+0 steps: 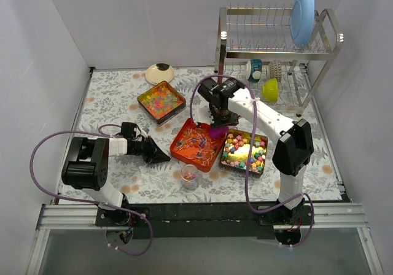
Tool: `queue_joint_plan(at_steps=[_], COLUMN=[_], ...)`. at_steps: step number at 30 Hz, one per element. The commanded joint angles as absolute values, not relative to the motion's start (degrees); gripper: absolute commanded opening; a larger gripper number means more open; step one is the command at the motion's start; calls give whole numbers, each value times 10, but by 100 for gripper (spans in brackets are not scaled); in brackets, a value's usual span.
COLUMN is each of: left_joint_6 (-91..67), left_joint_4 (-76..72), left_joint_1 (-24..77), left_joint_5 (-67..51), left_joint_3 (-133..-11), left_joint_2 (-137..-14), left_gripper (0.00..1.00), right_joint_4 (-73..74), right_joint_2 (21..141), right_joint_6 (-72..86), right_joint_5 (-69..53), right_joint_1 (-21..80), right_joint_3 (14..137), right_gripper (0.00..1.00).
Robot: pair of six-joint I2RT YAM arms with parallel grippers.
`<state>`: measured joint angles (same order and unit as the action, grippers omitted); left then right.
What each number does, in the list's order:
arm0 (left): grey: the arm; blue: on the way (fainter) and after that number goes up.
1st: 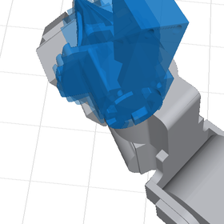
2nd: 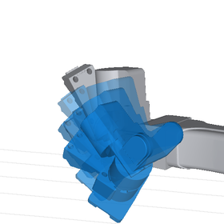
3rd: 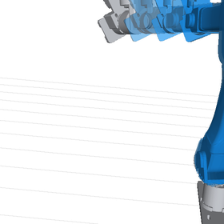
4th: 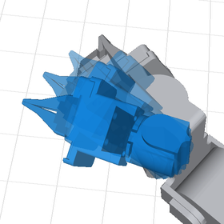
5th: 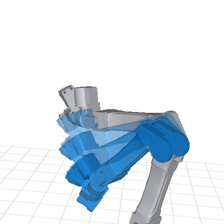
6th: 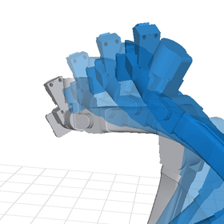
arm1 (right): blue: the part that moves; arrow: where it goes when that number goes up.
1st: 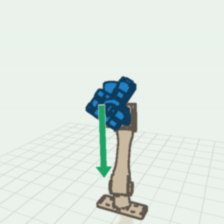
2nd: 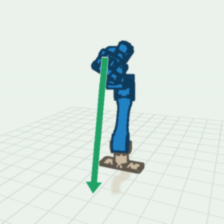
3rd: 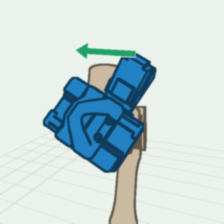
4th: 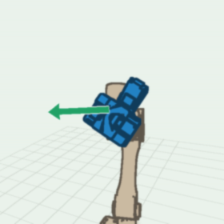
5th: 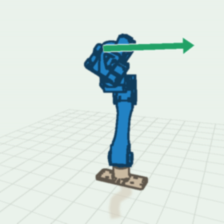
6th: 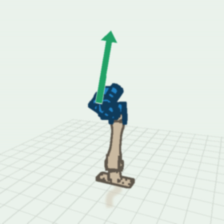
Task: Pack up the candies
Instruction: Scoop the fake candies from the storage box.
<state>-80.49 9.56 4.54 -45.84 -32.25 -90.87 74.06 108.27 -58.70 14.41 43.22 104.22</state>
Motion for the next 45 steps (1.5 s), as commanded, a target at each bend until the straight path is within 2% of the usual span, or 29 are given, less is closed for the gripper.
queue_joint_plan(at_steps=[1, 8, 15, 23, 31, 45], left_joint_6=[-807, -812, -813, -808, -807, -818], left_joint_4=[75, 48, 45, 47, 45, 30], left_joint_1=[56, 82, 86, 86, 86, 86], left_joint_5=[-460, -463, -461, -460, -458, -454], left_joint_3=[-344, -340, -337, -340, -341, -322], left_joint_2=[-925, -937, -934, -929, -924, -907], left_gripper=[0, 0, 0, 0, 0, 0], right_joint_4=[750, 750, 750, 750, 749, 745], right_joint_2=[1105, 1152, 1172, 1151, 1103, 1136], right_joint_6=[-612, -599, -584, -598, -617, -636], right_joint_5=[198, 222, 180, 219, 260, 284], right_joint_1=[446, 471, 489, 491, 485, 470], right_joint_3=[1050, 1056, 1069, 1096, 1043, 1026], right_gripper=[1, 1, 1, 1, 1, 1])
